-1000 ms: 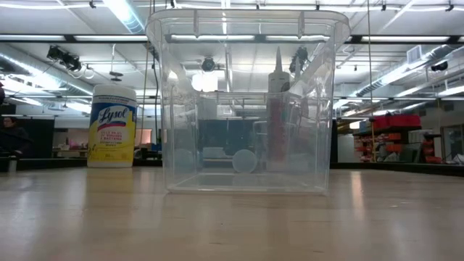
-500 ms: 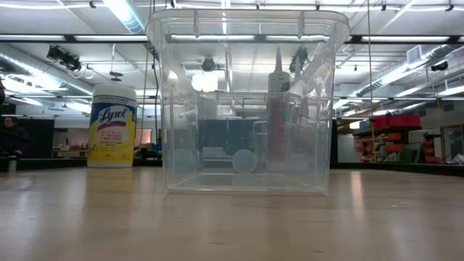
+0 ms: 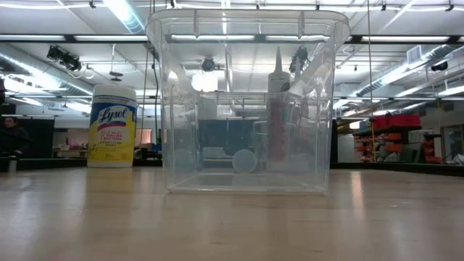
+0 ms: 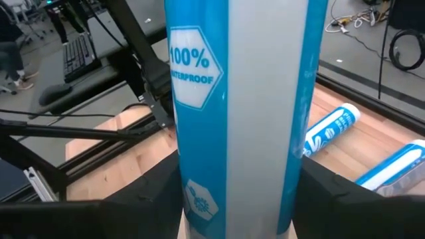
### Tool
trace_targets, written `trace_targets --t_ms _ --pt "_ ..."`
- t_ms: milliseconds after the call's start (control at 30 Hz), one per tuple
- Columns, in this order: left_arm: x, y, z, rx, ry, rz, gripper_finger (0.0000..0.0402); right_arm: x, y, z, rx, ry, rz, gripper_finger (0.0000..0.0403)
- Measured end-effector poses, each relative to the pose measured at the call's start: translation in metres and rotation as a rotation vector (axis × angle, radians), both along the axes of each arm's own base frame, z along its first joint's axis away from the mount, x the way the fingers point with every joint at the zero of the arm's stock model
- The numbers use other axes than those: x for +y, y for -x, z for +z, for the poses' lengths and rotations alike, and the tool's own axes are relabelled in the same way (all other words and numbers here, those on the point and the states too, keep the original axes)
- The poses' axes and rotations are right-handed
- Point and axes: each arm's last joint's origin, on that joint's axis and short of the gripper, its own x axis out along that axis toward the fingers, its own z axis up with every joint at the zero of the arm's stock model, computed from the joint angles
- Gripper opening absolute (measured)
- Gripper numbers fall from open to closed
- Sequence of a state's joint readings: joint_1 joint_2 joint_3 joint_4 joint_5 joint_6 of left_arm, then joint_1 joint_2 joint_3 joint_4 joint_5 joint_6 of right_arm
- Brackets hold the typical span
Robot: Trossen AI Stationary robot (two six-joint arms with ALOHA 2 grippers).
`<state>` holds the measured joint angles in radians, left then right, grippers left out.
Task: Sort silicone sealant tubes
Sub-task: Put the bottom right blue sealant into the bottom transparent bin
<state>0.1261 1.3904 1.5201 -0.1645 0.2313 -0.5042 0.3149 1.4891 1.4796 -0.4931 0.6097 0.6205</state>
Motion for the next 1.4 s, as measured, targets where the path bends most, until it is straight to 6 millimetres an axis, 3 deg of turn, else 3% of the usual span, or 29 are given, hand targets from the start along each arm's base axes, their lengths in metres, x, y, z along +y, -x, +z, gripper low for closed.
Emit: trace_targets --t_ms 267,500,633,900,1167,1400 --pt "0.001 -0.005 -0.002 0.013 0.002 -0.005 0.0295 0.000 0.000 0.000 -0.001 -0.006 -0.009 0.0203" --pt "0.001 -0.005 0.001 -0.019 -0.009 0.006 0.0226 -0.001 0.000 0.000 0.000 -0.022 0.017 0.0203" --pt "0.001 -0.005 0.002 -0.023 -0.026 0.007 0.0225 -0.001 0.000 0.000 0.004 -0.020 0.026 0.0203" --pt "0.000 -0.005 0.001 -0.015 -0.045 -0.002 0.0225 0.000 0.005 0.003 0.020 -0.069 0.087 0.0266" --pt "-0.003 -0.005 -0.003 0.016 -0.116 -0.005 0.0225 -0.010 0.052 0.029 0.023 -0.090 0.086 0.0277" --pt "-0.025 -0.005 -0.015 0.121 -0.302 0.016 0.0225 -0.029 0.101 0.054 -0.039 -0.049 -0.006 0.0264"
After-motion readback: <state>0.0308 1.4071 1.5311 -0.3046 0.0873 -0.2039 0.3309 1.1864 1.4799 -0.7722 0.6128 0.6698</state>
